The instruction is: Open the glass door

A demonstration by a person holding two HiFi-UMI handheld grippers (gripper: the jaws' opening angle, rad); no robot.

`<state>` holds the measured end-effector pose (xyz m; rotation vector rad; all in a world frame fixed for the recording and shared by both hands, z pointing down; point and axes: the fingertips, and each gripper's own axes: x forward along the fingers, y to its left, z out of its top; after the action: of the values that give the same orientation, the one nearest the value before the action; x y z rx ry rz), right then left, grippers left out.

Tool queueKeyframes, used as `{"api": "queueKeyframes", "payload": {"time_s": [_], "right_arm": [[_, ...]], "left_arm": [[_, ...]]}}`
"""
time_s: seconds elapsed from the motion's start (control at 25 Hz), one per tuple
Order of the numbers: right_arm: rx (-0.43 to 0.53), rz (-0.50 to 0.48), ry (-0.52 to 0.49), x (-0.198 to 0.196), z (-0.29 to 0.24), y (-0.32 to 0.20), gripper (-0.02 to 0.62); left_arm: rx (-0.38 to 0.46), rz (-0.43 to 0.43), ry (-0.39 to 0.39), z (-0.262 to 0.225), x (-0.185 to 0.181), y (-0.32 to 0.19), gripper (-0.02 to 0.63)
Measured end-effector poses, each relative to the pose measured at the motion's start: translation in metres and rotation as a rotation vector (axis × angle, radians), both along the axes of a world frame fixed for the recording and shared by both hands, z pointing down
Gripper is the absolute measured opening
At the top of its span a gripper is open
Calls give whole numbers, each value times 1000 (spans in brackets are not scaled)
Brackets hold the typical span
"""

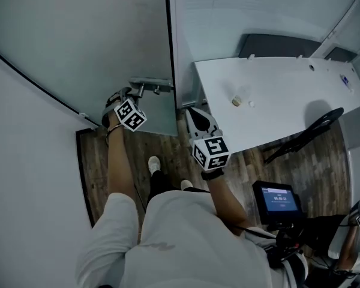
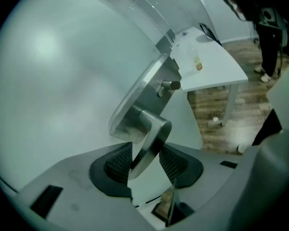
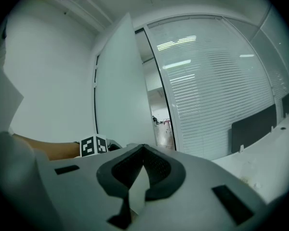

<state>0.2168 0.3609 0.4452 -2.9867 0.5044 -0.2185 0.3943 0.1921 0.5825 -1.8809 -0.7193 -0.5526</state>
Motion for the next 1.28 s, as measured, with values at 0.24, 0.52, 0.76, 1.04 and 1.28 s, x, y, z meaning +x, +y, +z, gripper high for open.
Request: {"api": "queueKeyframes", "payload": {"time_s": [0.24, 0.52, 0.76, 1.04, 1.28], "right_arm": [[19, -48, 29, -18, -19, -11, 2], [48, -64, 42, -9, -42, -25, 2], [59, -142, 34, -4, -43, -80, 2], [64, -266, -2, -16, -45, -142, 2], [55, -437, -56, -33, -45, -193, 2]], "left_arm": [[-42, -30, -13, -8, -57, -36, 172], [-6, -30, -16, -16, -114, -77, 181], [28, -11, 1, -11, -150, -114, 186], [35, 5, 40, -30, -193, -144, 196], [64, 23, 43, -41, -226, -172, 204]]}}
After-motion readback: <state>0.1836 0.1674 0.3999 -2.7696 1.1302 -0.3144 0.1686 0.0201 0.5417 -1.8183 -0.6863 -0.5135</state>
